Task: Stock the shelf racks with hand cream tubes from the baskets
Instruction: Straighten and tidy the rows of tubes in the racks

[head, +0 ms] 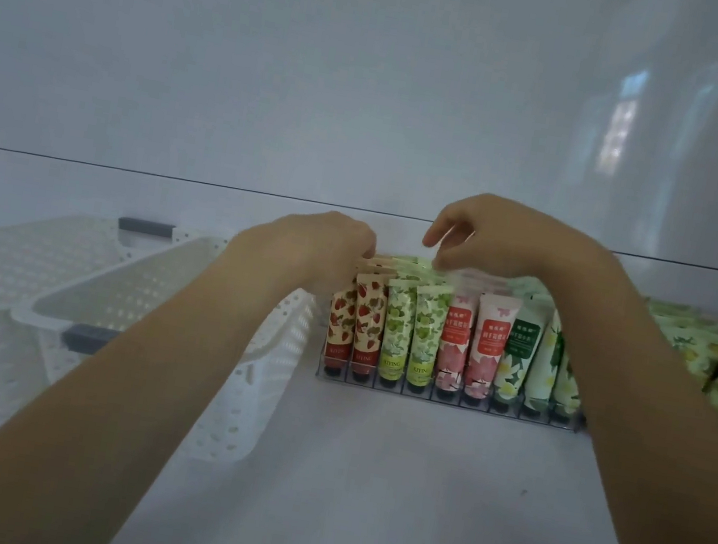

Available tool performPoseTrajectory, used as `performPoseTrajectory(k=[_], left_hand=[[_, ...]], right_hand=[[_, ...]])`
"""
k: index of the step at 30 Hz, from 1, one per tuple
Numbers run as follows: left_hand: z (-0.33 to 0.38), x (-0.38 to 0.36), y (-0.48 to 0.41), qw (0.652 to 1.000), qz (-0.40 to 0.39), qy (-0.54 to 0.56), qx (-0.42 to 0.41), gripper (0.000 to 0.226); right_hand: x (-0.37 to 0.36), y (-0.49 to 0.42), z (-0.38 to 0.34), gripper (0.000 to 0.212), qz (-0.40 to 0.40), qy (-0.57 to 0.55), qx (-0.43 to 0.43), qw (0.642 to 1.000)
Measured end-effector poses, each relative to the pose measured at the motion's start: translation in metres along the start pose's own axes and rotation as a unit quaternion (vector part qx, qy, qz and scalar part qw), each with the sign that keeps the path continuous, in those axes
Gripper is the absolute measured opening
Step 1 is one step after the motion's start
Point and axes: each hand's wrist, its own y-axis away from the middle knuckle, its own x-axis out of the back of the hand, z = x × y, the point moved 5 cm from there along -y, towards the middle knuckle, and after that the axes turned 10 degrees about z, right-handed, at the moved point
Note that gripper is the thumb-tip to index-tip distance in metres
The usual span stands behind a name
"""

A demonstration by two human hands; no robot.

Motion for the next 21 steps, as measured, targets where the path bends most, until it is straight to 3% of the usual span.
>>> performPoseTrajectory(k=[5, 8, 17, 21], left_hand=[[-0.014, 0.038, -0.01, 0.998, 0.048, -0.032, 0.027, 0.036], [-0.016, 0.044, -0.027, 0.999, 0.029, -0.032, 0.033, 0.033], [-0.037, -0.01, -0.055, 0.999, -0.021, 0.025, -0.012, 0.015], [-0.042, -0.019, -0.052, 0.996, 0.032, 0.072, -0.044, 0.01]], right_hand=[[0.026, -0.025, -0.007, 0.012, 0.022, -0.017, 0.054, 0.998], [0.024, -0.041, -0.008, 0.013, 0.021, -0.039, 0.07, 0.997], [-0.035, -0.046, 0.002, 0.013, -0.082, -0.051, 0.113, 0.989], [-0.046, -0.05, 0.005, 0.017, -0.076, -0.067, 0.107, 0.989]])
